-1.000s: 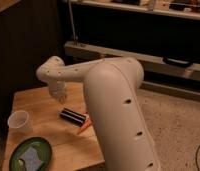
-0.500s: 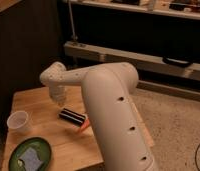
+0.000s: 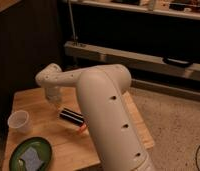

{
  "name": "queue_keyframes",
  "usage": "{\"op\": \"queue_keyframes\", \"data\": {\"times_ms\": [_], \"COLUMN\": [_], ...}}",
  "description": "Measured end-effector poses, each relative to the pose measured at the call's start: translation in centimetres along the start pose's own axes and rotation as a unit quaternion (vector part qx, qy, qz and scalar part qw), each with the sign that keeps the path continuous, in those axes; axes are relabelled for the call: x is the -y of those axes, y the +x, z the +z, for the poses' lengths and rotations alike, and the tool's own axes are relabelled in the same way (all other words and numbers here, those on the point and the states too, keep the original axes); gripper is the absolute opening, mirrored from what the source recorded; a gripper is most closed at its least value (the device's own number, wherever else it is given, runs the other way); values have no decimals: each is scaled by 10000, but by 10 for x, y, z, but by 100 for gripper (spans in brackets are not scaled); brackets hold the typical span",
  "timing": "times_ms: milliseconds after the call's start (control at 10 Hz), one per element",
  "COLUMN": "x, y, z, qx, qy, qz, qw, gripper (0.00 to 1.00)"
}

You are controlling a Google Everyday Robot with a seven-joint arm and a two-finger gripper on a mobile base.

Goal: Push the eraser across the table

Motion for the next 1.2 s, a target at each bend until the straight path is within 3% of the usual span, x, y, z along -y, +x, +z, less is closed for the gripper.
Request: {"op": "queue_keyframes", "data": {"times_ms": [600, 1200], "x": [-1, -4], "y": [14, 23], "z": [21, 25], "qx": [-211, -180], "qy": [-169, -285], "qz": [-195, -260], "qw": [9994, 9991], "gripper": [0, 0]}}
